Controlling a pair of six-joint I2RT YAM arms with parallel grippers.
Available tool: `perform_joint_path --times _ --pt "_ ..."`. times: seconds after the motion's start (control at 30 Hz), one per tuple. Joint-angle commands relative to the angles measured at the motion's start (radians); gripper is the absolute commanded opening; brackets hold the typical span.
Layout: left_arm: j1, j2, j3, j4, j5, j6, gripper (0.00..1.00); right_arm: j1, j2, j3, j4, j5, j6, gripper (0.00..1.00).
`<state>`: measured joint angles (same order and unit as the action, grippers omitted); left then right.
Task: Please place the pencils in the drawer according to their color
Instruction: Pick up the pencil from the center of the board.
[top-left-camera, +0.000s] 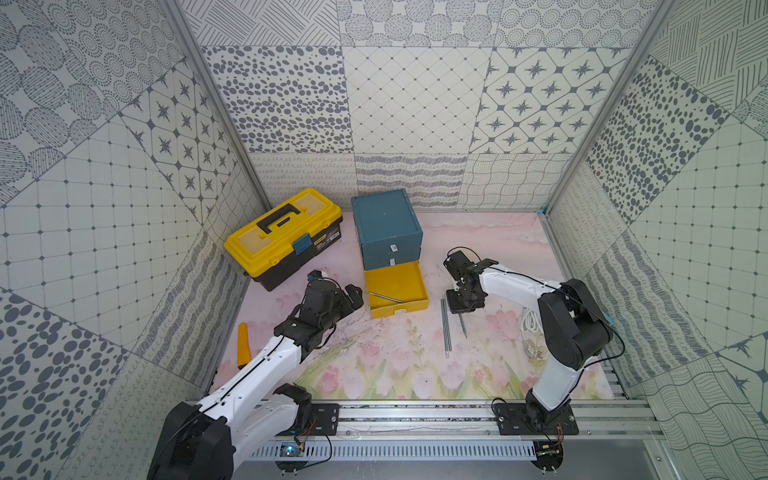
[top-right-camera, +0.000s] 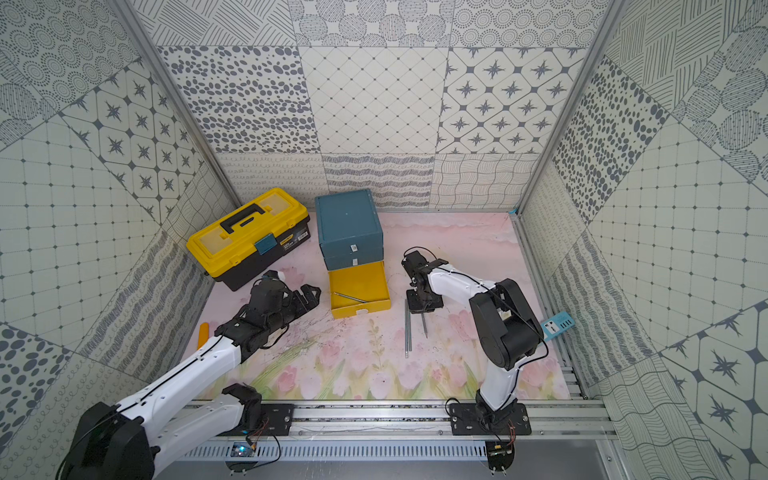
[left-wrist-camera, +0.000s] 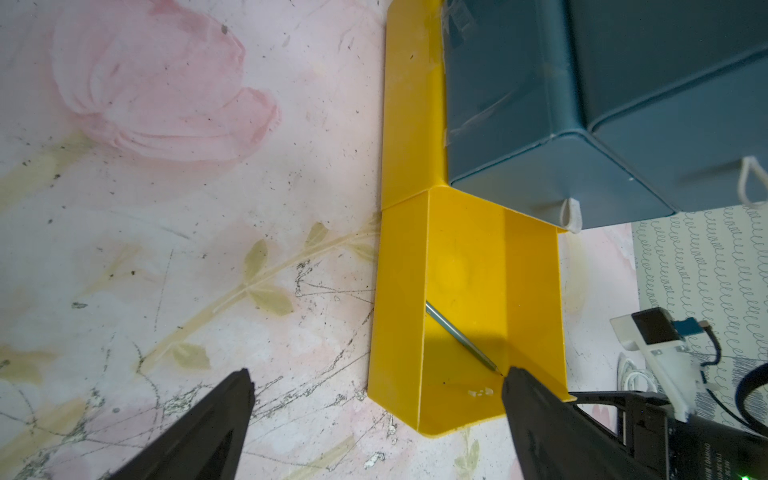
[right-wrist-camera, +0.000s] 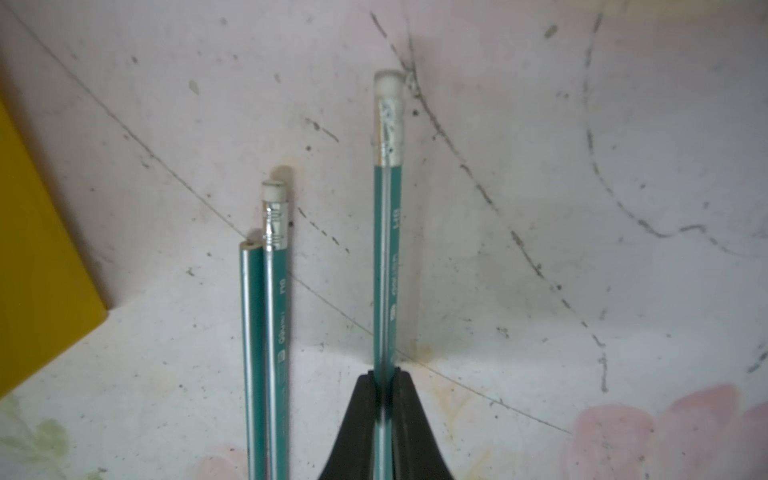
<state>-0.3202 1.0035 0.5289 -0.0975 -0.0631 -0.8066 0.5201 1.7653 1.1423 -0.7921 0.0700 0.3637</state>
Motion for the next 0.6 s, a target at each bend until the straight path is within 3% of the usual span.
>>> perform_joint_path --times 0.0,0.23,0.57 --pt "0.005 0.001 -0.001 0.015 -0.014 0.009 0.99 0.001 -0.060 0.015 -0.016 0.018 -0.024 0.00" --pt "0.004 0.002 -0.002 0.017 -0.015 0.008 0.99 0.038 -0.143 0.053 -0.022 0.021 -0.070 0.00" --pt "0.004 0.008 -0.004 0.027 -0.010 0.003 0.99 0.185 -0.166 0.206 -0.028 0.057 -0.209 0.00"
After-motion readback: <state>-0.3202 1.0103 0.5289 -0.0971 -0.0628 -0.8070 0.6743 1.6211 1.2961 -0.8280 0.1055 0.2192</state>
